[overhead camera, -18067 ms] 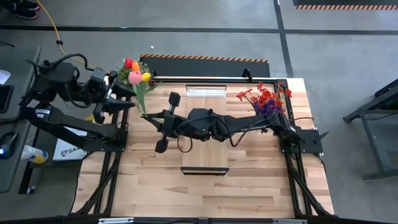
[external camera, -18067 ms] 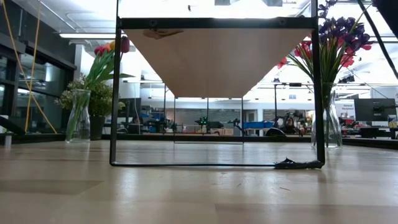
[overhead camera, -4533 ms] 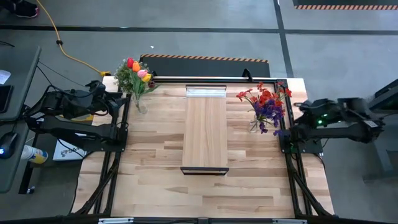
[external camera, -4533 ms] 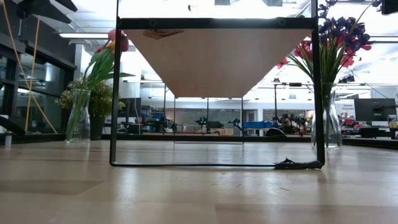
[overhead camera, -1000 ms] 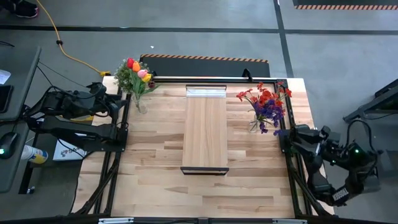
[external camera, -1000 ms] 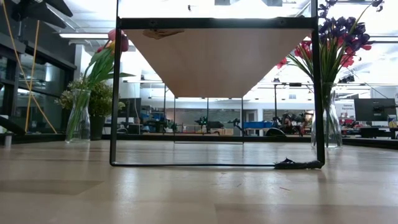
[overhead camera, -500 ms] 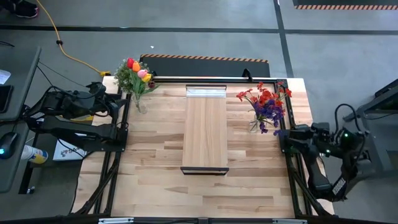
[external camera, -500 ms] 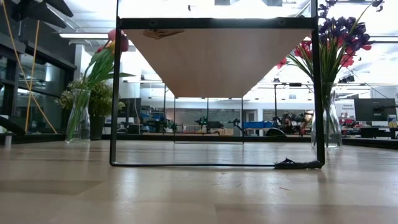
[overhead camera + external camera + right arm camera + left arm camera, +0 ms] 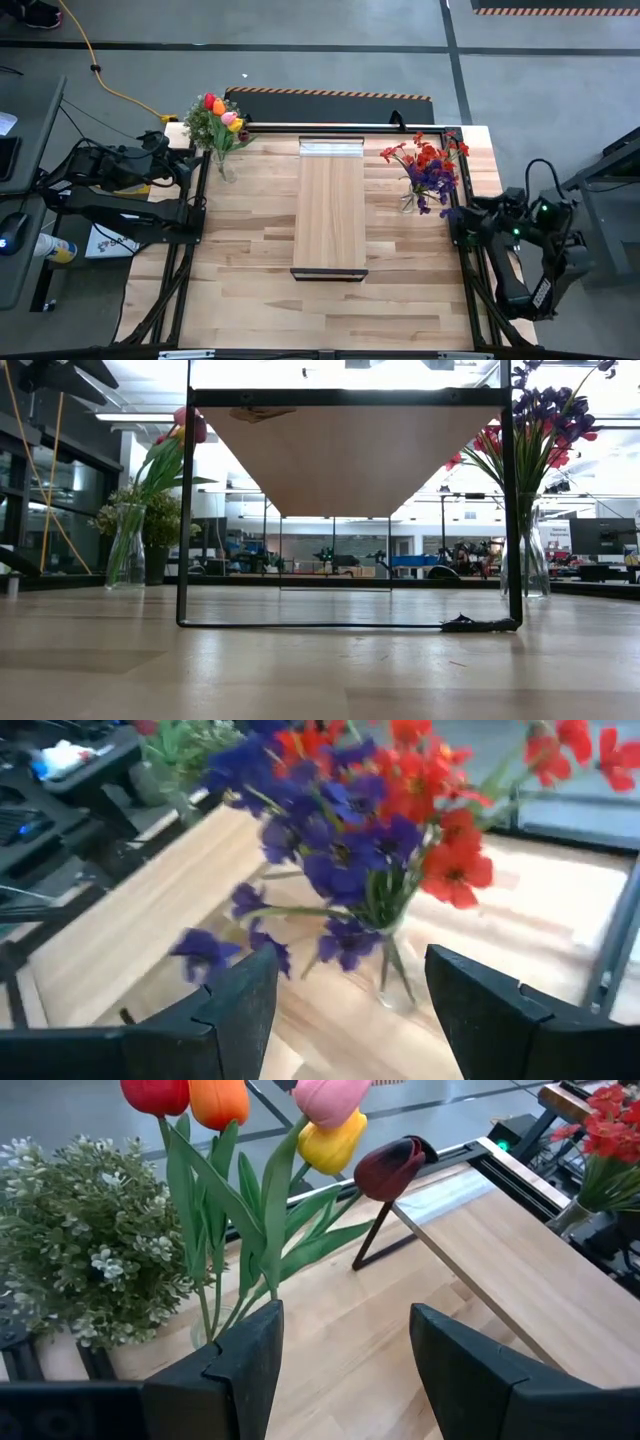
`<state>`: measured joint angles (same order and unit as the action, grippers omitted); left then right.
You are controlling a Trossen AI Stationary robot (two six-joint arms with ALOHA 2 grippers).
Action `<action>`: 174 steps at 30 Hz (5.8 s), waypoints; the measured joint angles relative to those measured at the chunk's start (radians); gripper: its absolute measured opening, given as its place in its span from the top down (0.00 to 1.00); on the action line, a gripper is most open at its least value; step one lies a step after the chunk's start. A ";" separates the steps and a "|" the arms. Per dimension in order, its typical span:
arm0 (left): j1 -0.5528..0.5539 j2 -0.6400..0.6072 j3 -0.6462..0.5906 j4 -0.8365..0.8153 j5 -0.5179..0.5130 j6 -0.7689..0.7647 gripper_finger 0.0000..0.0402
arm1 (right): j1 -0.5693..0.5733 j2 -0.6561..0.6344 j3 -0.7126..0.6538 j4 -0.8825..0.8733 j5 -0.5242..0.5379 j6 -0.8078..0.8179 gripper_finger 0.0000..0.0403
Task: Pick and place flowers into a vace then onto a shelf
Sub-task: Put the right transparent flower vase on the shelf
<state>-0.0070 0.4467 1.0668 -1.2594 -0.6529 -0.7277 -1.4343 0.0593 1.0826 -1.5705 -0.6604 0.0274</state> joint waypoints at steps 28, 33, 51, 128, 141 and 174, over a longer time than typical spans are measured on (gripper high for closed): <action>0.000 0.000 0.000 -0.052 -0.072 0.020 0.38 | 0.025 -0.049 -0.322 0.001 -0.140 0.062 0.40; 0.000 0.000 0.000 -0.052 -0.074 0.019 0.38 | -0.017 -0.049 -0.326 -0.001 -0.222 0.035 0.40; 0.000 0.000 0.000 -0.051 -0.098 0.016 0.38 | -0.020 0.007 -0.326 0.000 -0.096 -0.061 0.42; 0.000 0.000 0.000 -0.131 -0.135 0.069 0.38 | 0.351 0.652 0.509 0.064 0.740 -0.140 0.58; 0.000 0.000 0.000 -0.129 -0.135 0.069 0.38 | 0.351 0.872 0.724 0.191 0.930 -0.239 0.63; 0.000 0.000 0.000 -0.143 -0.137 0.073 0.38 | 0.350 1.041 0.734 0.622 0.483 -0.124 0.55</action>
<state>-0.0071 0.4465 1.0668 -1.4020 -0.7897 -0.6548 -1.0840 1.1004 1.8168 -0.9486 -0.1775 -0.0962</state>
